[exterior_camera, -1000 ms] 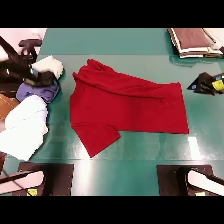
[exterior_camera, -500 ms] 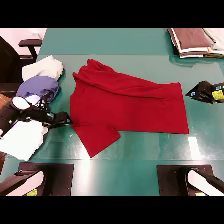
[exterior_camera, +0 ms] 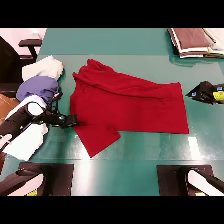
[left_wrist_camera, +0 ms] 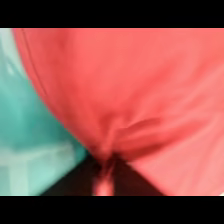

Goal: Fold the shirts.

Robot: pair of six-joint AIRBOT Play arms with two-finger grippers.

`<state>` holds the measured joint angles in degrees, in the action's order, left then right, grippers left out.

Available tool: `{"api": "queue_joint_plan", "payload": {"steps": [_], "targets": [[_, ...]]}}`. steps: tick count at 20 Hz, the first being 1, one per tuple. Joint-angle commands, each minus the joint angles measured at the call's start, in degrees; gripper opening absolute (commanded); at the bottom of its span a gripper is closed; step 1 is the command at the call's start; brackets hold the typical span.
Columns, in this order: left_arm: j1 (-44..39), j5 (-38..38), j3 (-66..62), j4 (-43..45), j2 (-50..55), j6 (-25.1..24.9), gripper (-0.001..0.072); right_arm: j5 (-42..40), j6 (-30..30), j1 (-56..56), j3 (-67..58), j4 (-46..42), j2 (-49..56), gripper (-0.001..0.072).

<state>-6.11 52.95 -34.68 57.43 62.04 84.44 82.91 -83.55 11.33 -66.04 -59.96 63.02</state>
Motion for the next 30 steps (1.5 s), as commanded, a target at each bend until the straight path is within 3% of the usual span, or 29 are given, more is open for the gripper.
{"api": "queue_joint_plan", "payload": {"steps": [1, 4, 5, 6, 8, 10, 13, 16, 18, 20, 21, 25, 30], "targets": [[-0.61, 0.37, -2.95, 0.44, -0.28, 0.61, 0.0022, 3.74, 0.68, 5.53, 1.75, -2.97, -0.09, 0.0414], [-0.63, 3.69, -8.04, 2.14, -0.42, 0.31, 0.0022, 3.56, 0.63, 13.90, 11.34, -10.95, -2.56, 0.0444], [-0.63, 3.85, -9.09, 2.08, -0.42, -0.55, 0.0022, 2.64, 0.63, 17.27, 15.43, -12.26, -3.17, 0.0567], [-0.63, 3.61, -9.88, 2.08, -0.42, -0.76, 0.0022, 1.68, 0.63, 20.74, 19.50, -11.65, -3.23, 0.0576], [-0.63, 3.17, -10.21, 1.70, -0.42, -0.85, 0.0022, -0.79, 0.74, 25.35, 25.57, -9.03, -1.84, 0.0570], [-0.63, 3.17, -10.21, 1.68, -0.39, -0.85, 0.0022, -4.39, 3.32, 26.60, 29.62, -3.82, 0.39, 0.0501], [-0.63, 3.02, -10.19, 1.68, -0.39, -0.83, 0.0022, -11.23, 4.17, 23.52, 31.63, 3.10, 4.50, 0.0500], [-0.63, 2.99, -10.21, 1.68, -0.39, -0.48, 0.0022, -12.92, 4.15, 16.15, 29.57, 3.85, 9.42, 0.0491], [-0.63, 3.30, -10.21, 1.68, -0.39, -0.42, 0.0022, -12.90, 4.15, 11.41, 27.28, 3.80, 11.78, 0.0324], [-0.63, 3.85, -10.40, 1.70, -0.46, -0.44, 0.0022, -12.66, 4.15, 7.08, 24.26, 2.84, 12.17, 0.0087], [-0.61, 4.70, -11.61, 1.86, -0.59, -0.44, 0.0022, -12.15, 4.15, 5.38, 22.32, 2.84, 11.34, 0.0015], [-0.61, 7.85, -24.46, 6.95, -8.26, 0.17, 0.0021, -8.11, 4.13, 2.73, 9.07, 2.91, 2.51, 0.0016], [-0.63, 10.19, -55.47, 14.21, -17.42, 1.14, 0.0021, -6.38, 3.93, 2.86, -18.88, 2.86, -8.85, 0.0016]]}}
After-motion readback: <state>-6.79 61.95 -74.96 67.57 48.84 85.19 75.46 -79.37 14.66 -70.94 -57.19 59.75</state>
